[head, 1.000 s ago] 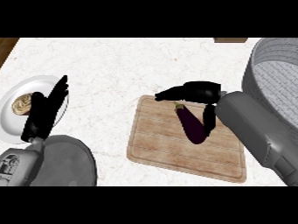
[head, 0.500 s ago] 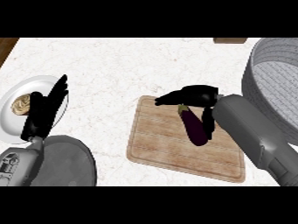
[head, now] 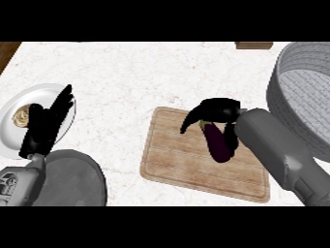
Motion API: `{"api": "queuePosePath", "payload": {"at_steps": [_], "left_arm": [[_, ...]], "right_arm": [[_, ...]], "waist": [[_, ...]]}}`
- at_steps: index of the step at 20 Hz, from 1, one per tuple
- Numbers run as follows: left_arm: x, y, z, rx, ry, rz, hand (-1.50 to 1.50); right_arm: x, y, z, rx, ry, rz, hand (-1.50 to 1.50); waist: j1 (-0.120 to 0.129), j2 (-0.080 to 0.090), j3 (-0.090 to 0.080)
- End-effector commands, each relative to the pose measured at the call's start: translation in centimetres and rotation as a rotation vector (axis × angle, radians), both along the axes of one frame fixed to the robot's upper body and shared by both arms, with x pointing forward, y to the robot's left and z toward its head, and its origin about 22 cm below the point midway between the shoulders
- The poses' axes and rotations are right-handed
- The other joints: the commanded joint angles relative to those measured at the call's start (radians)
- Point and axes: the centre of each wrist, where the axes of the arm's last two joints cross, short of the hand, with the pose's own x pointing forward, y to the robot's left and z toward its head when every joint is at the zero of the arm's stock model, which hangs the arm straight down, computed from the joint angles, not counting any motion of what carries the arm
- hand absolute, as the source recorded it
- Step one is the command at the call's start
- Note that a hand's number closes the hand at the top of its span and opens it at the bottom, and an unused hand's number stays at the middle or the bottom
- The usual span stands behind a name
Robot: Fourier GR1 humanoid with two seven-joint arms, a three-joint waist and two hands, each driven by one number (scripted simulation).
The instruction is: Pick the eggplant from the cutting board and place it in the basket
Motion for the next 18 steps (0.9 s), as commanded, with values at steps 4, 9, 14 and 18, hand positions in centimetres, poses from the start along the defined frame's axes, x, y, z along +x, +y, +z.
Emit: {"api": "queuePosePath", "payload": {"at_steps": [4,9,14,18], "left_arm": [[0.0,0.4,0.2,-0.005,-0.007,-0.009,0.00],[-0.6,0.1,0.1,0.014,0.003,0.012,0.00],[-0.4,-0.4,0.1,0.008,0.002,0.028,0.00],[-1.1,0.3,-0.5,0.002,0.029,0.030,0.00]], "right_arm": [[-1.1,1.1,-1.5,0.073,-0.065,0.097,1.50],[-0.6,0.0,-1.4,0.100,-0.140,0.109,1.50],[0.3,-4.1,-1.3,-0.215,-0.248,-0.495,1.50],[1.1,-5.8,-0.5,-0.379,-0.361,-0.867,1.50]], "waist": [[-0.002,0.012,0.012],[0.002,0.013,0.012],[-0.040,-0.002,0.009],[-0.043,-0.013,0.007]]}}
